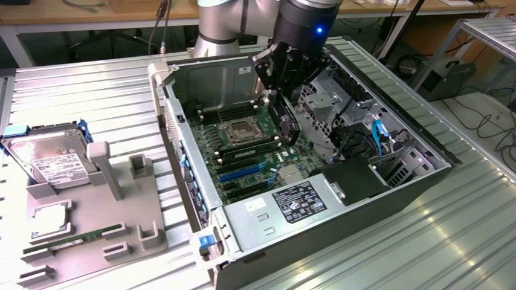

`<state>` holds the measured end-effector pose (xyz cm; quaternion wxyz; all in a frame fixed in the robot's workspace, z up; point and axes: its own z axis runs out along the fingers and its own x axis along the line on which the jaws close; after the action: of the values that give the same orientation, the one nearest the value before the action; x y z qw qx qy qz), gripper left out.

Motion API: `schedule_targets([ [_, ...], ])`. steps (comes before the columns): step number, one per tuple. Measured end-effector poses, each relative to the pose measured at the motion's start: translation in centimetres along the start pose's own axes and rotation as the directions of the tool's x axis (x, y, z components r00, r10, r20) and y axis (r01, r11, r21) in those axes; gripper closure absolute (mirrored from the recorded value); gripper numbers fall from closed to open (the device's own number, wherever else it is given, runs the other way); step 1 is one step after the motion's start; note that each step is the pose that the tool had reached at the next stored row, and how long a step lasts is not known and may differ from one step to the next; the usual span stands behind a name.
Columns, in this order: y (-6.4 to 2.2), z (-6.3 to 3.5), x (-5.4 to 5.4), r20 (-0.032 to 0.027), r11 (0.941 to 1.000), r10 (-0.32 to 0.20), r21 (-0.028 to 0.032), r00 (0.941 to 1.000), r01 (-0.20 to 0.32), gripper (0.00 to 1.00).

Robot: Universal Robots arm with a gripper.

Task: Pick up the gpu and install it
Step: 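Pick up the gpu and move the gpu toward the slot, then insert the gpu into the slot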

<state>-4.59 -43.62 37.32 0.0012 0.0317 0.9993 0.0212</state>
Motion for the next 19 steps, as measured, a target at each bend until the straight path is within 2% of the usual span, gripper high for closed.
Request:
schedule_targets([
  [8, 0.04, 0.06, -0.72, -0.0002, 1.0, -0.001, 0.0001, 1.0, 0.001, 0.74],
  [19, 0.05, 0.06, -0.77, -0.0002, 1.0, -0.003, 0.0, 1.0, 0.003, 0.74],
])
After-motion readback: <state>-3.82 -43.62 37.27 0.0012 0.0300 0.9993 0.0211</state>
